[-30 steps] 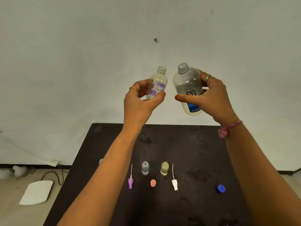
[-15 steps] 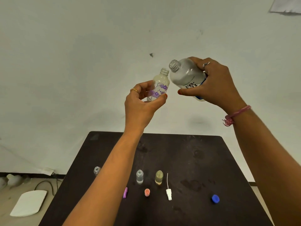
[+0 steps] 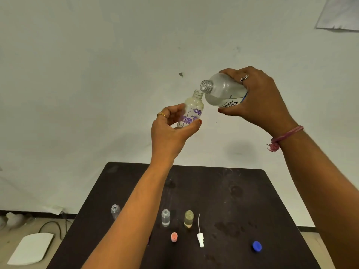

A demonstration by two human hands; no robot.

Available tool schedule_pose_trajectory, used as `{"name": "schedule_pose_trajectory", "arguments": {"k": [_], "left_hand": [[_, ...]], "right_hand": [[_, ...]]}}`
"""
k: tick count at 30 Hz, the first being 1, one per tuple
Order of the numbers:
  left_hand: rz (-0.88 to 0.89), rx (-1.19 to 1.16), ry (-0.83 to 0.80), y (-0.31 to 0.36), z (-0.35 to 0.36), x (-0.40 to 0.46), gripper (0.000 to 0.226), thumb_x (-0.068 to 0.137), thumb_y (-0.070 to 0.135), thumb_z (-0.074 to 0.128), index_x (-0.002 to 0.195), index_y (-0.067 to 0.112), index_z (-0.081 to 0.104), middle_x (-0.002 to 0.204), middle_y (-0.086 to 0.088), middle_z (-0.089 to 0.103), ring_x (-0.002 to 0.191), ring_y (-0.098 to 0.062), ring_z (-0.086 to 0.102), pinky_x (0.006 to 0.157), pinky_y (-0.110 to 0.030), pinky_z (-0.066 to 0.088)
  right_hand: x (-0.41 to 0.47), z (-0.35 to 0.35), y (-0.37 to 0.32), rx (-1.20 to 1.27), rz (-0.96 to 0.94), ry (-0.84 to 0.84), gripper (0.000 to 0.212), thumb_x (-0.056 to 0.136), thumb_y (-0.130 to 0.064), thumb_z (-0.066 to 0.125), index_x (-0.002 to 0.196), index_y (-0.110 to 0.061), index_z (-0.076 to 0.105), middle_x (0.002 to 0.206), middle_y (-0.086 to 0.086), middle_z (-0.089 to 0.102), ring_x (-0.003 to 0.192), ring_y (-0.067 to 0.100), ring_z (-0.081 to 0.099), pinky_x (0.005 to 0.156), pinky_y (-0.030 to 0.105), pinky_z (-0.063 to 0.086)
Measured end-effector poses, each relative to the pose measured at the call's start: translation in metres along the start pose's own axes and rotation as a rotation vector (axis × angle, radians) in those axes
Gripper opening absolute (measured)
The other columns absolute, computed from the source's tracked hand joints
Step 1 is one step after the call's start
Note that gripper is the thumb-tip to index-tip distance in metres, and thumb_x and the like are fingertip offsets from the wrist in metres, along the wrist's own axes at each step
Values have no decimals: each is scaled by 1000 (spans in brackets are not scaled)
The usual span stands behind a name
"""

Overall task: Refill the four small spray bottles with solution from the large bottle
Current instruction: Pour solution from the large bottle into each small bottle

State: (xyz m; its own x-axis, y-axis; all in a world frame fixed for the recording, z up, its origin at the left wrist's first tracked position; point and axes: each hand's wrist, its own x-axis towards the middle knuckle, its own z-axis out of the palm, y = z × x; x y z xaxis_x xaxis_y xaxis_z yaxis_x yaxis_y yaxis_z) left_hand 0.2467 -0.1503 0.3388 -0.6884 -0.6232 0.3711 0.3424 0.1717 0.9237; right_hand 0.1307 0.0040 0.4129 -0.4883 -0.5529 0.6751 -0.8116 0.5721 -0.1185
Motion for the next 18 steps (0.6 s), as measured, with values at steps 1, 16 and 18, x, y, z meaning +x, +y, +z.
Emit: {"name": "schedule_pose_trajectory", "arguments": {"k": [1, 16, 18], "left_hand": [[-2, -3, 1, 0, 0, 0, 47, 69, 19, 85, 109, 24, 59, 103, 10, 64, 93, -3, 63, 66, -9, 50], [-21, 4, 10, -8, 9, 7, 49, 71, 20, 83, 112, 22, 58, 107, 7, 63, 95, -6, 62, 65, -5, 49], [-25, -3, 12, -9, 11, 9, 49, 70, 20, 83, 113, 21, 59, 108, 6, 64, 96, -8, 63, 65, -6, 49]], "right_hand": [[1, 0, 0, -8, -1, -1, 78, 61, -32, 85, 131, -28, 52, 113, 5, 56, 103, 26, 51, 83, 29, 39], [7, 1, 6, -99, -83, 53, 71, 65, -22, 82, 130, -25, 54, 114, 7, 58, 100, 29, 50, 77, 30, 39], [8, 3, 8, -103, -88, 61, 70, 66, -22, 81, 130, -25, 54, 115, 7, 58, 100, 29, 50, 77, 30, 39]]}}
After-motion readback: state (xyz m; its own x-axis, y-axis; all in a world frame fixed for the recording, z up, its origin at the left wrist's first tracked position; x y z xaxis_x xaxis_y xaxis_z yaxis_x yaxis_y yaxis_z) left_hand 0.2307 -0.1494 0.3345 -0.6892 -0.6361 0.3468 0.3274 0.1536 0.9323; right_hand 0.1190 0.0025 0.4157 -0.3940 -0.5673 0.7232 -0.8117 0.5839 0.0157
